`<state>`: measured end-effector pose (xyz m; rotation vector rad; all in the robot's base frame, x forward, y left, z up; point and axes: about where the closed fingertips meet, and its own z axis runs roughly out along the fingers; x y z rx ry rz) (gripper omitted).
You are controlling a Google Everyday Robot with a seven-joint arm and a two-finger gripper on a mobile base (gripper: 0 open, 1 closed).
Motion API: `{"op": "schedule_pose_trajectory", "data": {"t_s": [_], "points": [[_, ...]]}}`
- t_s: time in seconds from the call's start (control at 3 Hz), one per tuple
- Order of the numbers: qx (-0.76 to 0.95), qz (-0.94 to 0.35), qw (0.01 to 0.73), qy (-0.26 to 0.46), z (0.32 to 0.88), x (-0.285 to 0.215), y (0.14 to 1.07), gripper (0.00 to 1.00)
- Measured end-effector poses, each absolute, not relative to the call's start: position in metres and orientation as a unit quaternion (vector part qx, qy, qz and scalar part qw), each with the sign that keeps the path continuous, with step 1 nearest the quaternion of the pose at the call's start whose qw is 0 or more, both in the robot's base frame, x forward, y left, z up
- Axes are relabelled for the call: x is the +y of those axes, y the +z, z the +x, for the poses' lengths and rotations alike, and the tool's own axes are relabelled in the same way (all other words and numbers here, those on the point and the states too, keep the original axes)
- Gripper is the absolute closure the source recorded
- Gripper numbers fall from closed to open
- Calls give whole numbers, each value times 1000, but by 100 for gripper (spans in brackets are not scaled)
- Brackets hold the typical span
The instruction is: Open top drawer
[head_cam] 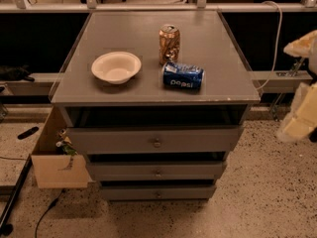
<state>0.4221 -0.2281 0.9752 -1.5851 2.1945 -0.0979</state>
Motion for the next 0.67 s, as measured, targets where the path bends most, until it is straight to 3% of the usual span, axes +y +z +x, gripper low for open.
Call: {"op": "schedule_pose_trajectory", "data": {"t_s": [0.67], "points": [[790,-523,311,65,391,-232,899,0]]}}
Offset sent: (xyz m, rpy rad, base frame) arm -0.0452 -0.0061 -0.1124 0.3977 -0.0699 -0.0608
